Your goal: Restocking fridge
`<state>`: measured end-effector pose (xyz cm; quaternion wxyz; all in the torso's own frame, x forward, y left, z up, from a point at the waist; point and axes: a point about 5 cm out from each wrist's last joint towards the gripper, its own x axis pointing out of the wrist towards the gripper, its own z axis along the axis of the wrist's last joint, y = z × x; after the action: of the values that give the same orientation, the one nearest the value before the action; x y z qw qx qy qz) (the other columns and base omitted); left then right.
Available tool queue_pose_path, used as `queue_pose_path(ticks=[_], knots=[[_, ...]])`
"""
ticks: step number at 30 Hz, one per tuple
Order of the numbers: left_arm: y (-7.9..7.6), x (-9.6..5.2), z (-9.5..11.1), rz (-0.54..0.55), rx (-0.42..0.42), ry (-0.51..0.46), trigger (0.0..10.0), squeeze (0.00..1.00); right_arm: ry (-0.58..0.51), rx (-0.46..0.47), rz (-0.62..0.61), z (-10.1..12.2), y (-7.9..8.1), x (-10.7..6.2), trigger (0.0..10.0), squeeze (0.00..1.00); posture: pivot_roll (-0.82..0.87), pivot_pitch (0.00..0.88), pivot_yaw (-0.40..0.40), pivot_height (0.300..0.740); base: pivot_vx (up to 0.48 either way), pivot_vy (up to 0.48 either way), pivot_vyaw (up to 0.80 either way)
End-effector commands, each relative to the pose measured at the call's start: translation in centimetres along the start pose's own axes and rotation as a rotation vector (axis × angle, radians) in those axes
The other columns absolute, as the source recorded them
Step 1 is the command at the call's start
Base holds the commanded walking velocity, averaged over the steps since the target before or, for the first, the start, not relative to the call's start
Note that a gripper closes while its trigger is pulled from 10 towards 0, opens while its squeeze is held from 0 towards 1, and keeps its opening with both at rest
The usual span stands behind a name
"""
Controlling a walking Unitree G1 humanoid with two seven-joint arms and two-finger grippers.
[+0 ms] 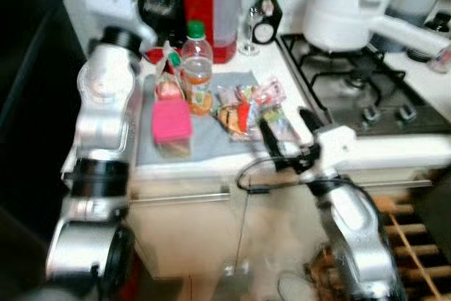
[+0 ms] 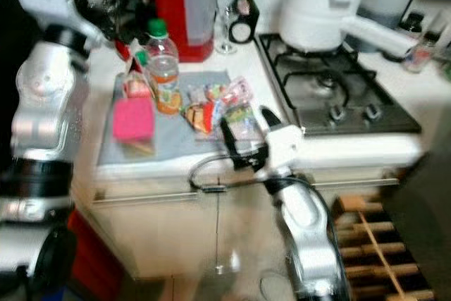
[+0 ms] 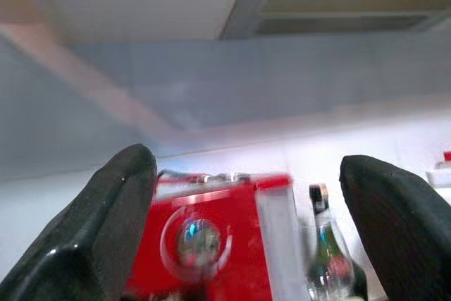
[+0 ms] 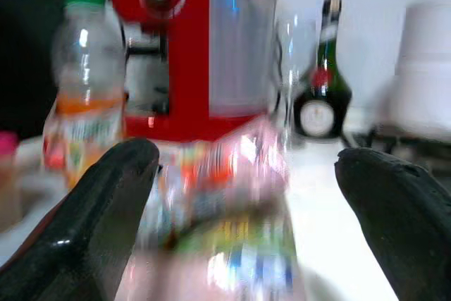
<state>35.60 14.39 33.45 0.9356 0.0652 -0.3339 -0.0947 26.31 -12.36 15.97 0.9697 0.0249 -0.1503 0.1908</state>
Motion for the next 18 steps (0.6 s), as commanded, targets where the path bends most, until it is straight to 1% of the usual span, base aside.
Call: queue_pose_path(ticks=[1,3,4,5,6,7,8,9,10,11,12,13,14,17,18], knots=[[1.8,0.9,0.9,0.031,0.026,-0.004,10.0,0.00,-0.090,0.017,0.052,2.6,1.3,1.1,10.0,0.00,-0.10,0.000,0.032,0.740,0.000,0.000,0.00],[2.4,1.9,1.9,0.012,0.022,-0.013,10.0,0.00,-0.098,0.018,0.052,3.2,1.1,0.9,10.0,0.00,-0.11,0.000,0.036,0.740,0.000,0.000,0.00],[2.4,1.9,1.9,0.012,0.022,-0.013,10.0,0.00,-0.098,0.018,0.052,3.2,1.1,0.9,10.0,0.00,-0.11,0.000,0.036,0.740,0.000,0.000,0.00],[2.6,2.4,2.4,-0.019,-0.032,-0.010,10.0,0.00,-0.079,0.024,0.028,2.9,0.5,0.5,10.0,0.00,-0.11,0.000,0.042,0.740,0.000,0.000,0.00],[2.6,2.4,2.4,-0.019,-0.032,-0.010,10.0,0.00,-0.079,0.024,0.028,2.9,0.5,0.5,10.0,0.00,-0.11,0.000,0.042,0.740,0.000,0.000,0.00],[2.5,2.5,2.3,-0.039,-0.060,0.001,10.0,0.00,-0.068,0.028,0.015,2.7,0.2,0.4,10.0,0.00,-0.11,0.000,0.042,0.740,0.000,0.000,0.00],[2.5,2.5,2.3,-0.039,-0.060,0.001,10.0,0.00,-0.068,0.028,0.015,2.7,0.2,0.4,10.0,0.00,-0.11,0.000,0.042,0.740,0.000,0.000,0.00],[2.1,2.4,2.1,-0.089,-0.110,0.020,10.0,0.00,-0.057,0.036,0.002,2.4,0.0,0.3,10.0,0.00,-0.11,0.000,0.045,0.740,0.000,0.000,0.00],[2.1,2.4,2.1,-0.089,-0.110,0.020,10.0,0.00,-0.057,0.036,0.002,2.4,0.0,0.3,10.0,0.00,-0.11,0.000,0.045,0.740,0.000,0.000,0.00],[0.7,1.5,1.1,-0.233,-0.182,0.084,10.0,0.00,-0.034,0.050,-0.011,1.7,-0.1,0.0,10.0,0.00,-0.10,0.000,0.046,0.740,0.000,0.000,0.00],[0.7,1.5,1.1,-0.233,-0.182,0.084,10.0,0.00,-0.034,0.050,-0.011,1.7,-0.1,0.0,10.0,0.00,-0.10,0.000,0.046,0.740,0.000,0.000,0.00],[0.3,1.1,0.6,-0.290,-0.212,0.116,10.0,0.00,-0.020,0.056,-0.013,1.5,0.0,-0.1,10.0,0.00,-0.10,0.000,0.047,0.740,0.000,0.000,0.00],[0.1,0.6,0.2,-0.334,-0.225,0.141,10.0,0.00,-0.007,0.061,-0.013,1.3,0.1,-0.2,10.0,0.00,-0.10,0.000,0.047,0.740,0.000,0.000,0.00],[0.2,-0.4,-0.2,-0.424,-0.259,0.196,10.0,0.00,0.019,0.075,-0.006,1.0,0.3,-0.7,10.0,0.00,-0.10,0.000,0.048,0.740,0.000,0.000,0.00],[0.2,-0.4,-0.2,-0.424,-0.259,0.196,10.0,0.00,0.019,0.075,-0.006,1.0,0.3,-0.7,10.0,0.00,-0.10,0.000,0.048,0.740,0.000,0.000,0.00]])
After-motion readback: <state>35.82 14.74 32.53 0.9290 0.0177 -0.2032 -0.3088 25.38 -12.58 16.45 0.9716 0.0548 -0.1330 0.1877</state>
